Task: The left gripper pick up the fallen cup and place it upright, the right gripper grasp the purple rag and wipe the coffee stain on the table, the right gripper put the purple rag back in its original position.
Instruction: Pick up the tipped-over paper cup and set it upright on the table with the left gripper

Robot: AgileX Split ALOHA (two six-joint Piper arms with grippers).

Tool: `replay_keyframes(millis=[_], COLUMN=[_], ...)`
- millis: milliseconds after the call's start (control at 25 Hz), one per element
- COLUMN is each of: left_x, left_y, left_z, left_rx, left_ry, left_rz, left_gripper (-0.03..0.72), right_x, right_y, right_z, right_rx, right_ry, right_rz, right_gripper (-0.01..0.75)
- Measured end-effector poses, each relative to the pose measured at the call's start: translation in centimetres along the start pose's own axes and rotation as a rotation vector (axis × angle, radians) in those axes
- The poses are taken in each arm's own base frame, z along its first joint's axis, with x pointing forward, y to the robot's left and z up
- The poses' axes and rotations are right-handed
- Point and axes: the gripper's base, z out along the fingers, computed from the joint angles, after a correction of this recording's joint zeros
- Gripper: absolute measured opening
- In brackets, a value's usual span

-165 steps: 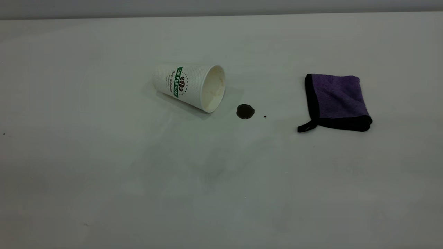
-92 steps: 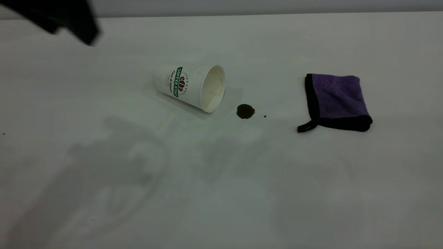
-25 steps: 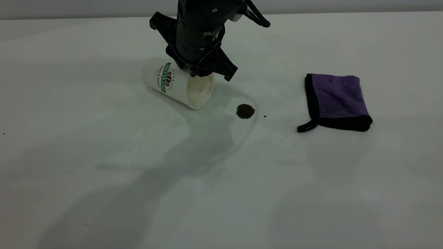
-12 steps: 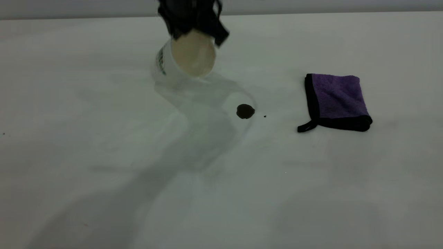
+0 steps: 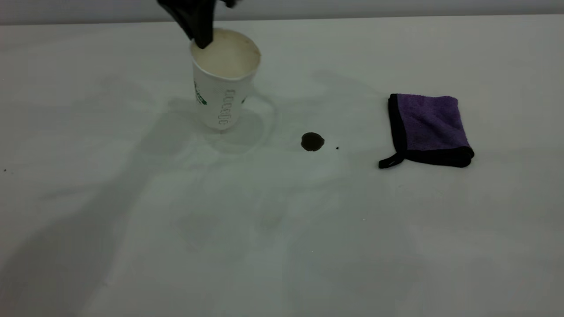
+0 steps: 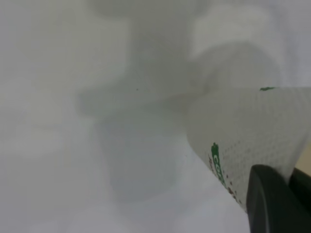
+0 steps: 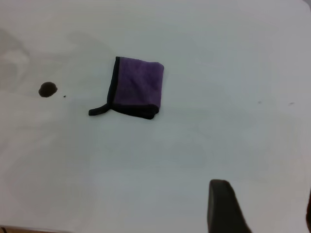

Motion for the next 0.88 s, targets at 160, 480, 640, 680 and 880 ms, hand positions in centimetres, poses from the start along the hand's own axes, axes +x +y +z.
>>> replay_keyframes(millis=[160, 480, 640, 680, 880], left_x=[0.4, 0.8, 0.8, 0.8, 0.7], left_y=[2.6, 2.8, 2.8, 2.8, 2.9], left_z=[0.6, 3.5, 4.2, 4.2, 4.2], left_rx=[0.109, 0.183, 0.182, 0.180, 0.179], left_ry=[-0.032, -0.007, -0.004, -0.008, -0.011], left_rz=[-0.054, -0.026, -0.027, -0.028, -0.028], left_gripper=[0.021, 0.021, 0.031, 0.037, 0.144], right_x=[0.0, 0.0, 0.0, 0.0, 0.0], right_y=[0.0, 0.0, 0.0, 0.0, 0.0], right_z=[0.0, 0.0, 0.0, 0.0, 0.0], right_rx=[-0.005, 0.000, 0.000, -0.005, 0.000], right_ry=[0.000, 0.000, 0.000, 0.000, 0.000], right_rz=[0.002, 0.000, 0.000, 0.002, 0.000], right_gripper=[0.438, 0.438, 0.438, 0.438, 0.438])
